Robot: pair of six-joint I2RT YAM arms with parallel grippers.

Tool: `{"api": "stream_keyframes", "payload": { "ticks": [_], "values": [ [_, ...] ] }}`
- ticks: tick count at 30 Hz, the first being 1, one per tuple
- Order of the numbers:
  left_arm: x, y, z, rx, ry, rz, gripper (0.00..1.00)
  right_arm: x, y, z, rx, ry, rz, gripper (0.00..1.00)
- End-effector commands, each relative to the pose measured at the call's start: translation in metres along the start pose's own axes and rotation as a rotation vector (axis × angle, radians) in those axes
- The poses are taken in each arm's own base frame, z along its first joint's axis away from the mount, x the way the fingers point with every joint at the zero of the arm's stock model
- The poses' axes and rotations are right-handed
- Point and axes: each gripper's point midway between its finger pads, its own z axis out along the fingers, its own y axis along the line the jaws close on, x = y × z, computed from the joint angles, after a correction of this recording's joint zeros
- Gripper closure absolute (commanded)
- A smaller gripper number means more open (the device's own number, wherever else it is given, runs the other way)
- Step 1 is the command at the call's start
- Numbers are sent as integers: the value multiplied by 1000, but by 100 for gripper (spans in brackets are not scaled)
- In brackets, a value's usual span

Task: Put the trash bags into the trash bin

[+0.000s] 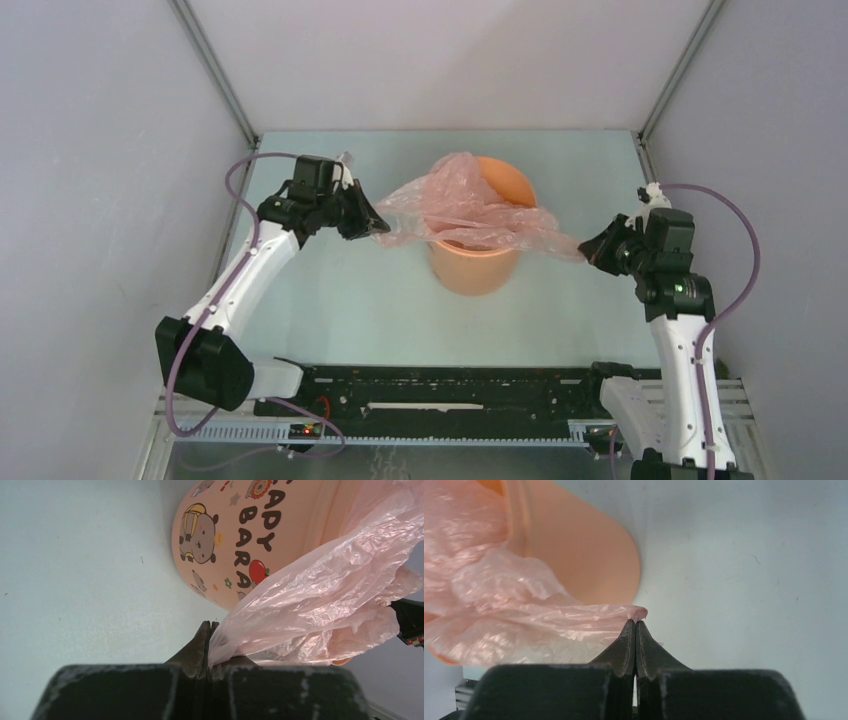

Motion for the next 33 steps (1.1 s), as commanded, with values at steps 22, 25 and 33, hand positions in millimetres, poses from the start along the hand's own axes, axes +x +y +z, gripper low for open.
{"api": "stream_keyframes", "payload": {
  "ticks": [22,25,33],
  "values": [
    [35,-63,-47,263,16,-27,38,16,50,-45,-169,160,218,26],
    [45,-69,-42,275,40,-18,30,7,49,-33,-167,122,260,26],
    [55,-60,-30,219,60,-22,35,11,67,-19,-232,119,391,53]
  ]
}}
